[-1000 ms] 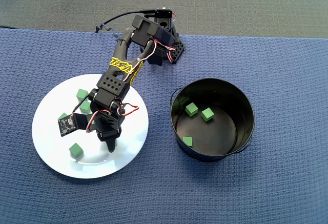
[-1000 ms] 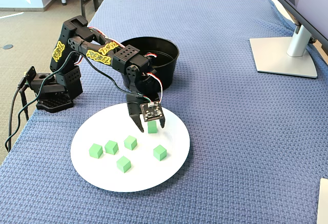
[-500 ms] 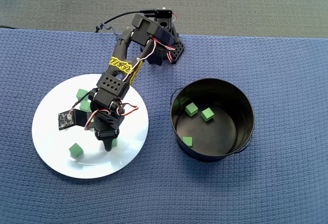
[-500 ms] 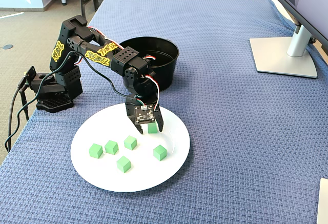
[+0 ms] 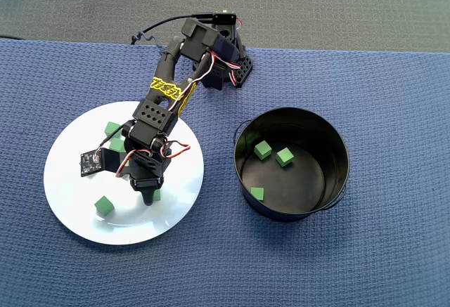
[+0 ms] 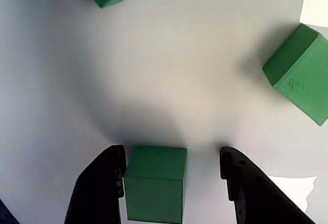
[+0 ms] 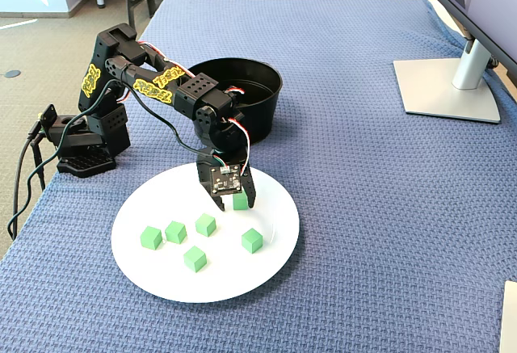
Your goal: Pick up the green cubes from the white plate and place them in the black recipient
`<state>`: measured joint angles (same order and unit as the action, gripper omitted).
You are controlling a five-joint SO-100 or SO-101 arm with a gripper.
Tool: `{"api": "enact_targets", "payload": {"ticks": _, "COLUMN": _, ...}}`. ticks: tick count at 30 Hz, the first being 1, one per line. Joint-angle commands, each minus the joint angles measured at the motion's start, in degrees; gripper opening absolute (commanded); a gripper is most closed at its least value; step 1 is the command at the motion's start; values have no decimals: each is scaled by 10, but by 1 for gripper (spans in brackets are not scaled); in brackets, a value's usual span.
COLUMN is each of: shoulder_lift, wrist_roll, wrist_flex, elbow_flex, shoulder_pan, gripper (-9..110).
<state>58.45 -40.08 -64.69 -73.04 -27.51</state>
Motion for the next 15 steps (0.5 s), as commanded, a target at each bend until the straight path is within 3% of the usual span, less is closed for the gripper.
{"api": "enact_targets", "payload": {"ticks": 1, "shoulder_lift": 54, "wrist_roll": 12, "wrist_flex": -1, "elbow_flex": 1, "shoulder_pan": 10, "gripper": 15}}
{"api": "enact_targets", "payload": {"ticks": 15, "shoulder_lift": 69, "wrist_roll": 36, "wrist_flex": -5, "elbow_flex": 0, "shoulder_pan": 16, "gripper": 6}}
